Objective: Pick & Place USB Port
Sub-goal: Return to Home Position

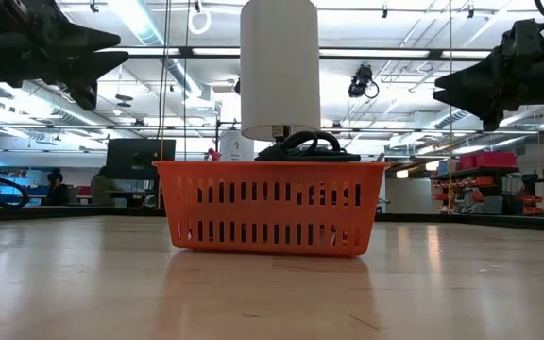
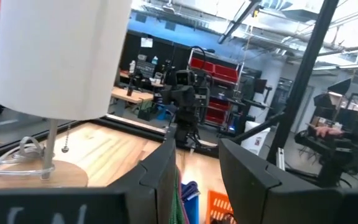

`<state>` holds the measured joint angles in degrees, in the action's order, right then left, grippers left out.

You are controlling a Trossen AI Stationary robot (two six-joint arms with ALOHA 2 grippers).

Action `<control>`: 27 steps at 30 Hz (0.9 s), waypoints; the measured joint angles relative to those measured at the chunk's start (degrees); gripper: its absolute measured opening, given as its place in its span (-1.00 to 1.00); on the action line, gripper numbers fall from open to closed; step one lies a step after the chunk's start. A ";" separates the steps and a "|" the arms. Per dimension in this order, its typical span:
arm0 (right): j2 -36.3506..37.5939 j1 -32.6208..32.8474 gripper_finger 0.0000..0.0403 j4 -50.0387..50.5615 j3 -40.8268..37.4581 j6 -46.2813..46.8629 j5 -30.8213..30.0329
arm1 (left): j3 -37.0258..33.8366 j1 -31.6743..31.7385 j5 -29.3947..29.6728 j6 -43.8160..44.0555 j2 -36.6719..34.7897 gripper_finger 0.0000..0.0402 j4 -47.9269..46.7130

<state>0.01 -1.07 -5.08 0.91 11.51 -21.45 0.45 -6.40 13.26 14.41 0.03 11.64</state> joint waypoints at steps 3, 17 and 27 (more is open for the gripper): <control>0.00 -0.01 -0.28 -0.03 0.00 0.00 -0.03 | 0.00 1.09 -0.01 0.00 0.00 -0.36 0.00; -0.86 1.17 -0.28 1.63 0.02 -0.02 -0.05 | 0.00 4.51 -0.01 0.00 0.33 -0.36 0.07; -4.73 6.62 -0.28 -1.63 0.04 -0.02 -0.12 | 0.00 5.87 -0.01 0.00 0.17 -0.36 0.12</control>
<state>-4.72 5.54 -6.72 0.95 11.49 -21.57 0.45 -0.54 13.26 14.41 0.21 11.76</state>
